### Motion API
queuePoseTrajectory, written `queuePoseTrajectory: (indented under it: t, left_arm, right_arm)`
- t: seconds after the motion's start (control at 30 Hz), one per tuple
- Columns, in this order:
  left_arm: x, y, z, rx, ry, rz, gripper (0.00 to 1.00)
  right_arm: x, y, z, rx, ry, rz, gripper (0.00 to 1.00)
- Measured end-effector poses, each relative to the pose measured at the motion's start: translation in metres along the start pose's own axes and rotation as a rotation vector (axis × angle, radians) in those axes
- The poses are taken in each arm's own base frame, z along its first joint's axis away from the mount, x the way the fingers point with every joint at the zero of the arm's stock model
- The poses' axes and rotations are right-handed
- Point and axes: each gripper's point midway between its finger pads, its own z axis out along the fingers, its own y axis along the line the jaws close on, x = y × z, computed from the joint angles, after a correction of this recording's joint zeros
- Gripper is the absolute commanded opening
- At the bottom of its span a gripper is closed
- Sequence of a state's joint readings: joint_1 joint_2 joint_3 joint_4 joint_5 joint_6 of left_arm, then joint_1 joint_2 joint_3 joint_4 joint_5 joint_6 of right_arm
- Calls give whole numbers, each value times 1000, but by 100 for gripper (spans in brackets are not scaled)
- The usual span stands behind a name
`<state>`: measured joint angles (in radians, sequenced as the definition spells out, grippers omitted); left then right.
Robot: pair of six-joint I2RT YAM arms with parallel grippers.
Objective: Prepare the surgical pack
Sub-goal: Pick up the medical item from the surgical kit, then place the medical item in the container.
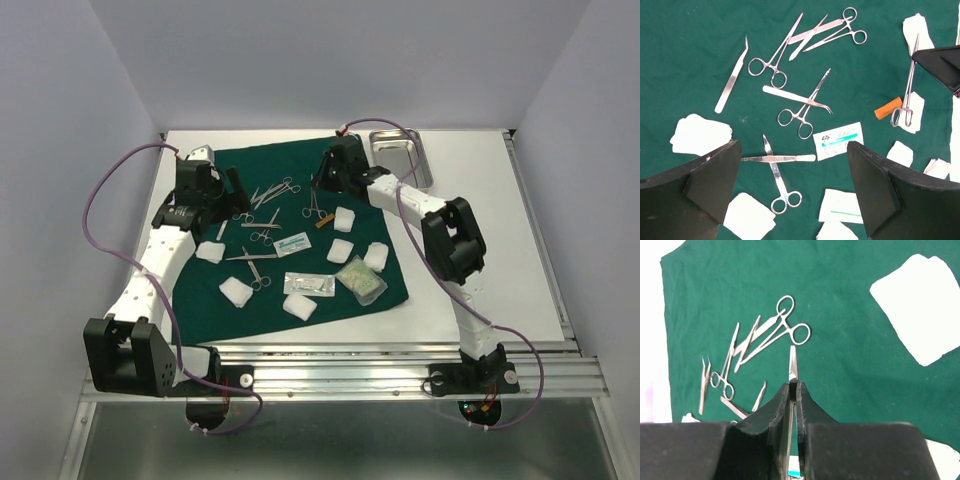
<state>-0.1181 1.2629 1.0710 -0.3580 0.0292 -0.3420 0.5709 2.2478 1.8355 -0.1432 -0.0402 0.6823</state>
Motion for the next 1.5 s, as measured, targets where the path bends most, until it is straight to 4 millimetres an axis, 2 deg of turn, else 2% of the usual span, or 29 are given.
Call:
queuePoseTrajectory:
  t: [0.27,0.6,0.87,1.2,1.5]
  left_arm:
    - [5,-2,5,12,25,0,99]
    - [12,-2,13,14,58,-5,99]
    - [13,-2,13,16,60,-7,99]
    - [13,-2,13,16,61,-7,99]
    - [13,-2,13,16,61,-6,99]
  right_arm:
    - [-6,-14,-6,82,-28,-80,1]
    - [-53,-29,-19,189,-134,-186,1]
    - [-62,-42,-24,254,-147,-240,1]
    - [-98,-50,-33,265,-205,-232,1]
    - [-105,-59,-36,282,-204,-231,1]
